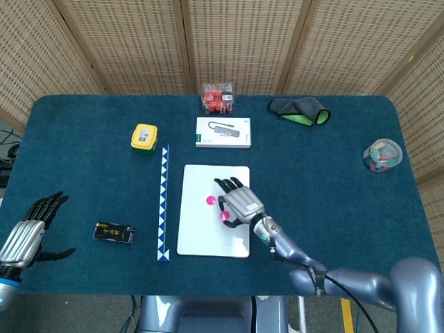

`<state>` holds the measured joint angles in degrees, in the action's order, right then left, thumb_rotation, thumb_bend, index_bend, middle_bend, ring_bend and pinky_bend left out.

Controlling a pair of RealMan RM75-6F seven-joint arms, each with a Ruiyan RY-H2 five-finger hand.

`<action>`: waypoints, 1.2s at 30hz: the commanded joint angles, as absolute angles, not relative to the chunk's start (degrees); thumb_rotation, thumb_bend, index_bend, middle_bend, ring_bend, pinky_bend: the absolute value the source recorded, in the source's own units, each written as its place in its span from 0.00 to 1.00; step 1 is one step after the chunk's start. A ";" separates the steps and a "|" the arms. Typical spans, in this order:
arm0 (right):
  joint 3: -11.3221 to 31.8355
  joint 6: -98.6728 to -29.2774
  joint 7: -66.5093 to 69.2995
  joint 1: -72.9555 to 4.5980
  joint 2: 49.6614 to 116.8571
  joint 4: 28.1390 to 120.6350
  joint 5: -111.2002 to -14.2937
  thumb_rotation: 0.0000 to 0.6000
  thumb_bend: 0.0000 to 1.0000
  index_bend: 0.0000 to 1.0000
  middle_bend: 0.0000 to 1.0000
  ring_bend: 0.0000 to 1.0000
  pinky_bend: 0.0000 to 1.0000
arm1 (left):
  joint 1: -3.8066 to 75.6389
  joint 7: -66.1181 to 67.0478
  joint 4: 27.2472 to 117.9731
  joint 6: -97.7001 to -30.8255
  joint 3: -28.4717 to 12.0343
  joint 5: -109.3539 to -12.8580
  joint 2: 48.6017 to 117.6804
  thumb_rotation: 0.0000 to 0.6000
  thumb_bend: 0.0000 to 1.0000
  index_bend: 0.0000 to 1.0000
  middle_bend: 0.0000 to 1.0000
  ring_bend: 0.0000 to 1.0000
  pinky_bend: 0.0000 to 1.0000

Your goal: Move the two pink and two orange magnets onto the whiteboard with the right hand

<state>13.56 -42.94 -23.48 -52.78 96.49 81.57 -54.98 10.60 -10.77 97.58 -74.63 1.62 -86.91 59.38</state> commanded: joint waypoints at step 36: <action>10.19 -50.01 -31.32 -58.55 93.97 86.21 -45.71 1.00 0.20 0.32 0.00 0.00 0.00 | 10.56 -12.28 97.34 -74.45 1.85 -87.30 58.95 1.00 0.00 0.00 0.00 0.00 0.00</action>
<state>11.92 -47.33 -31.73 -60.89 97.43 82.60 -42.83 10.56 -12.28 97.34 -74.45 1.85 -87.30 58.95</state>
